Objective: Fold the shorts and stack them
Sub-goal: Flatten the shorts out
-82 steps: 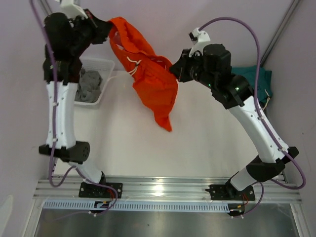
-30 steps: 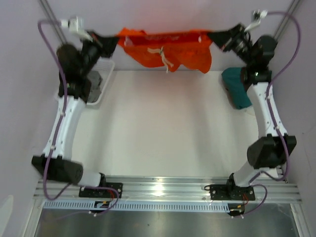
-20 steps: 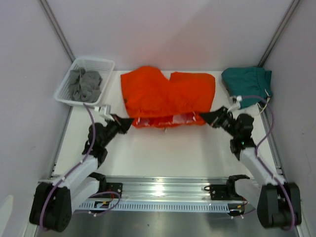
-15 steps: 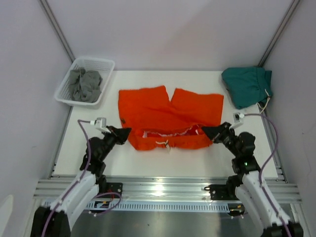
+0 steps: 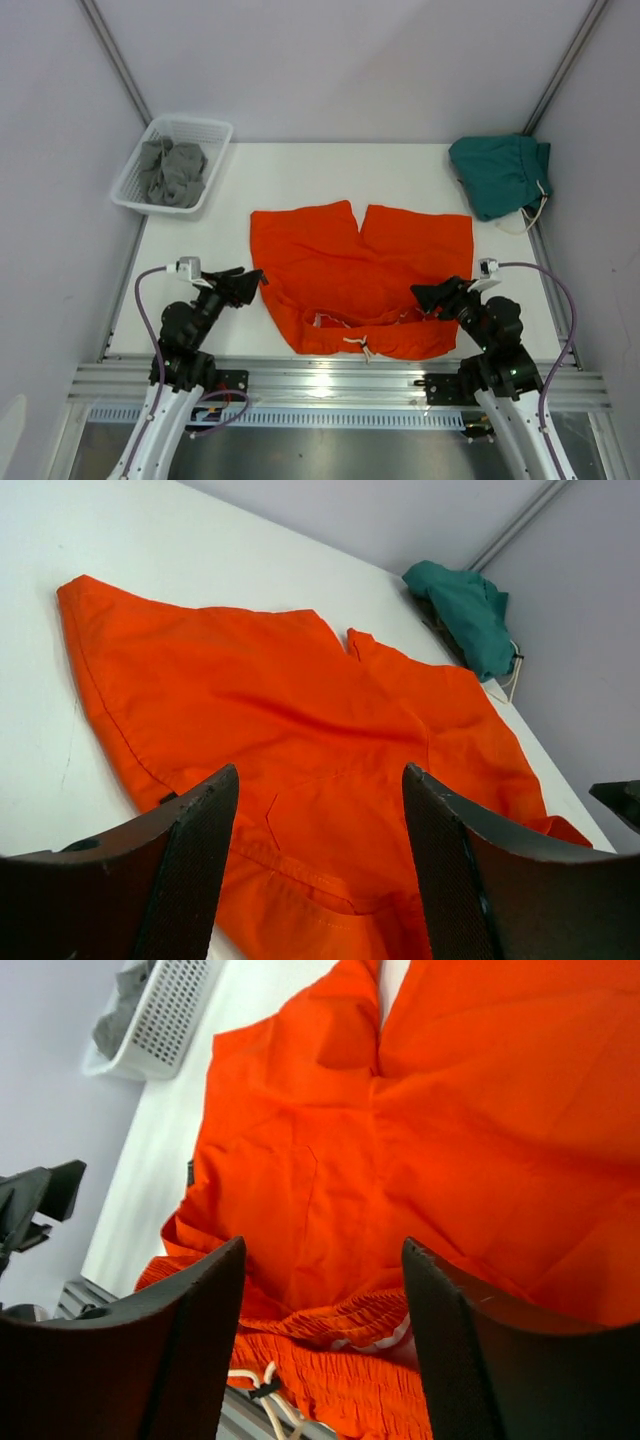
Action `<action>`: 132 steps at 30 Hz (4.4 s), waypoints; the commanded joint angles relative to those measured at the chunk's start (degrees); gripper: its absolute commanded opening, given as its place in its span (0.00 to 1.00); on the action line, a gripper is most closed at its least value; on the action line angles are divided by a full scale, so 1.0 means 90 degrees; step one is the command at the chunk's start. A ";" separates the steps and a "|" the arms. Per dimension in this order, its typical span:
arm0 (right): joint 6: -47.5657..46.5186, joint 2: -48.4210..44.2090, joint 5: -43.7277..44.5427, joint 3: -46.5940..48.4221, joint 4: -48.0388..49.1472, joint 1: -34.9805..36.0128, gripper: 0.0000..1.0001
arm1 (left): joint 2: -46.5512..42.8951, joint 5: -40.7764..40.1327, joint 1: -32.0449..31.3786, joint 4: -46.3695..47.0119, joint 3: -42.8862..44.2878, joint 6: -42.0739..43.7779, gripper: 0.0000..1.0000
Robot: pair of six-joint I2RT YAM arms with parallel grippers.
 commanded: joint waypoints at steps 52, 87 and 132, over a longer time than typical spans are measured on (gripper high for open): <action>-0.2641 1.4260 0.1358 1.0331 -0.1035 0.1507 0.08 | 1.1311 0.0300 -0.0017 -0.1454 0.6603 0.0262 0.31; -0.2504 1.2310 -0.0234 1.0337 -0.0275 0.0491 0.58 | 1.1059 0.1452 -0.0915 -0.2148 0.8402 0.1033 0.35; -0.1802 0.9009 0.0840 0.4886 -0.1357 0.3243 0.37 | 1.4320 0.2126 -0.1013 -0.2871 1.0755 0.0330 0.38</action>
